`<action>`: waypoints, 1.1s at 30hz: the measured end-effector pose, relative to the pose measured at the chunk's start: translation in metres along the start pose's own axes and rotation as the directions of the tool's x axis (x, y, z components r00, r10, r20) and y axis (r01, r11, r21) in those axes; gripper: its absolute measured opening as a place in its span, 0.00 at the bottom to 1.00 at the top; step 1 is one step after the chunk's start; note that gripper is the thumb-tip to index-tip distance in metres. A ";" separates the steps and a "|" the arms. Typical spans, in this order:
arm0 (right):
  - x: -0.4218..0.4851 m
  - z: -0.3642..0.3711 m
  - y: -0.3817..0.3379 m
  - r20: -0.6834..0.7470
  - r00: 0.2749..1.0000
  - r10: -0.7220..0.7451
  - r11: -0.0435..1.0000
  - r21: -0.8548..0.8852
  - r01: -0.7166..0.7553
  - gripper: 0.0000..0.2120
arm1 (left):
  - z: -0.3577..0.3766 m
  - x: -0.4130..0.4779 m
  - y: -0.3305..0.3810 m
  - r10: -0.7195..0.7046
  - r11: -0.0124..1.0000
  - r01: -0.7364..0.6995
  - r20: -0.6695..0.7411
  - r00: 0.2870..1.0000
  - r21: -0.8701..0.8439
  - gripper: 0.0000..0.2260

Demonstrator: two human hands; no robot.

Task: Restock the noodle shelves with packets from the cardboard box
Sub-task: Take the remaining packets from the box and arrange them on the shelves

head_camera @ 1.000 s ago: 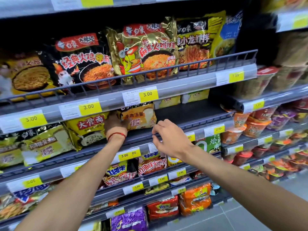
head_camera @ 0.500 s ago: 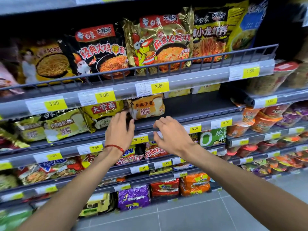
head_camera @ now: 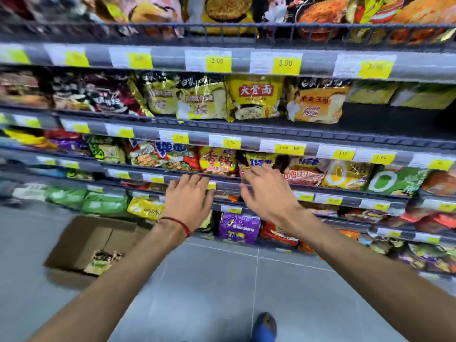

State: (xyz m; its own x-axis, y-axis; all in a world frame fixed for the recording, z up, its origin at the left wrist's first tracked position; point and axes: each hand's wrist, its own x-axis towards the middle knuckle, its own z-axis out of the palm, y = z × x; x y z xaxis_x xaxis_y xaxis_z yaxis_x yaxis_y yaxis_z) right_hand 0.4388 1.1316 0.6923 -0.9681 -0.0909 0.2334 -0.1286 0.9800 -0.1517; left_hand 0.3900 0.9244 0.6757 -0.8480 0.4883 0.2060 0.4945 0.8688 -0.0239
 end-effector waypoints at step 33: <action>0.208 0.291 -0.537 0.295 0.956 -0.014 0.975 0.216 -0.053 0.10 | 0.101 -0.175 -0.592 -0.322 0.936 0.351 0.369 0.872 -0.012 0.15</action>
State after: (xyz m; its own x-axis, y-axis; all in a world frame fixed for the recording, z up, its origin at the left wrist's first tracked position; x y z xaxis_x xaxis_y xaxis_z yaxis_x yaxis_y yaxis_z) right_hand 0.2439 0.5348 0.5424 -0.9867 -0.1522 -0.0578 -0.1207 0.9220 -0.3679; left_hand 0.2264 0.3331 0.5545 -0.9690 0.1757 -0.1736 0.1674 0.9840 0.0615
